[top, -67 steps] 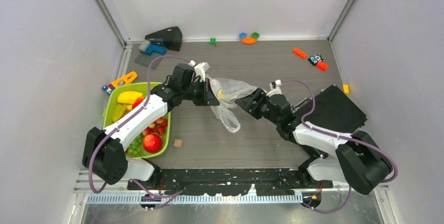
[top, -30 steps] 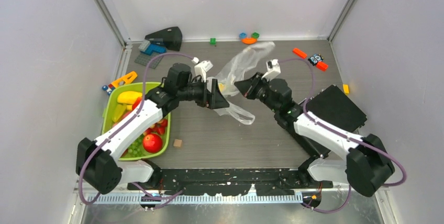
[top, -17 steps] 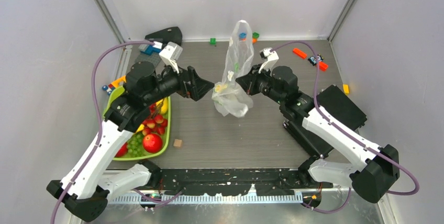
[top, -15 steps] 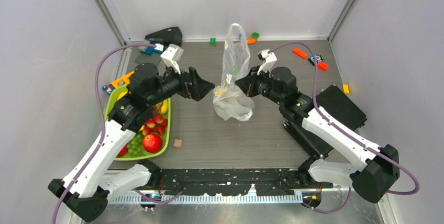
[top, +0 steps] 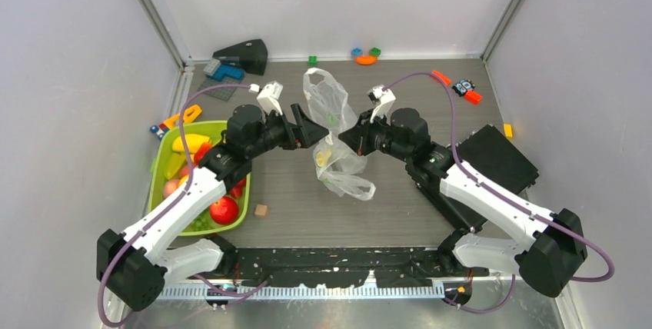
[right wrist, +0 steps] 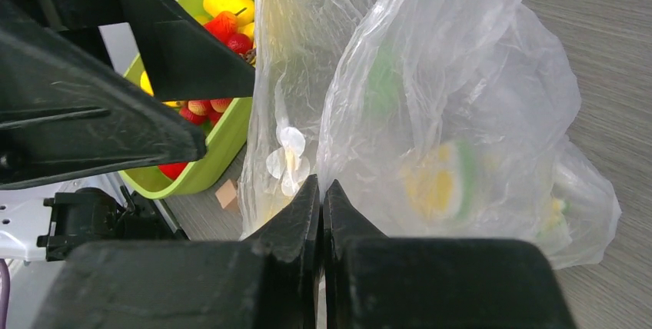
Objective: Place the fake fruits into the plastic bag and tie a complex knot
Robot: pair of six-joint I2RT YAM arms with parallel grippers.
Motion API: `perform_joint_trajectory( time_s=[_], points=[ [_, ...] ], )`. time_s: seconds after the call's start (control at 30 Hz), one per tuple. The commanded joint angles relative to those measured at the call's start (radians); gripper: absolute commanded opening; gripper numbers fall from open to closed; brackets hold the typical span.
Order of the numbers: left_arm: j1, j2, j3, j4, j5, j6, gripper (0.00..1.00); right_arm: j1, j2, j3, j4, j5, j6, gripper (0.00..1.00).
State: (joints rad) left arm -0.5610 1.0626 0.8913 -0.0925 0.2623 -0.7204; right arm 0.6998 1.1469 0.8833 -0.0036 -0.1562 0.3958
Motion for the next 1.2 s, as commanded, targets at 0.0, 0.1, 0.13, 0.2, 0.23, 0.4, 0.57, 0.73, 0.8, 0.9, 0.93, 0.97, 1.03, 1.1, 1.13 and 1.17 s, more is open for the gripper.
perform_joint_trajectory(
  time_s=[0.0,0.1,0.13,0.2,0.23,0.4,0.57,0.73,0.8,0.9,0.93,0.97,1.03,1.1,1.13,1.17],
  points=[
    [0.0,0.035,-0.003,0.161,0.012,-0.079,0.81,0.01,-0.029,-0.005,0.084,-0.029,0.01,0.05],
    [-0.002,0.067,-0.012,0.187,0.024,-0.098,0.75,0.01,-0.031,-0.007,0.087,-0.03,0.01,0.05],
    [-0.003,0.074,-0.015,0.19,0.024,-0.1,0.69,0.01,-0.032,-0.007,0.088,-0.031,0.009,0.05],
    [-0.005,0.089,-0.017,0.191,0.02,-0.1,0.61,0.01,-0.034,-0.007,0.089,-0.032,0.01,0.05],
    [-0.006,0.095,-0.017,0.188,0.019,-0.098,0.58,0.01,-0.035,-0.008,0.089,-0.032,0.01,0.05],
    [-0.008,0.105,-0.006,0.145,-0.015,-0.04,0.34,0.01,-0.043,-0.005,0.081,-0.031,0.004,0.05],
    [-0.007,0.054,0.076,-0.057,-0.097,0.134,0.0,0.01,-0.066,0.022,0.021,0.001,-0.02,0.05],
    [0.023,0.027,0.176,-0.325,-0.165,0.332,0.0,-0.026,-0.087,0.077,-0.134,0.045,-0.082,0.05],
    [0.038,0.024,0.206,-0.415,-0.198,0.413,0.0,-0.054,-0.09,0.105,-0.212,0.028,-0.102,0.05],
    [0.055,0.018,0.236,-0.529,-0.318,0.514,0.0,-0.136,-0.101,0.125,-0.261,-0.02,-0.116,0.05],
    [0.06,0.015,0.24,-0.549,-0.349,0.534,0.0,-0.153,-0.107,0.129,-0.281,-0.041,-0.117,0.05],
    [0.065,0.011,0.242,-0.564,-0.373,0.55,0.0,-0.188,-0.11,0.131,-0.29,-0.051,-0.121,0.05],
    [0.074,0.001,0.243,-0.58,-0.419,0.571,0.0,-0.228,-0.118,0.141,-0.321,-0.062,-0.136,0.05],
    [0.08,-0.005,0.25,-0.599,-0.476,0.59,0.0,-0.255,-0.122,0.158,-0.357,-0.032,-0.153,0.05],
    [0.084,-0.005,0.259,-0.618,-0.508,0.597,0.0,-0.266,-0.124,0.171,-0.381,-0.019,-0.164,0.05],
    [0.087,-0.003,0.264,-0.637,-0.541,0.603,0.0,-0.271,-0.129,0.177,-0.401,0.008,-0.17,0.05]
  ],
)
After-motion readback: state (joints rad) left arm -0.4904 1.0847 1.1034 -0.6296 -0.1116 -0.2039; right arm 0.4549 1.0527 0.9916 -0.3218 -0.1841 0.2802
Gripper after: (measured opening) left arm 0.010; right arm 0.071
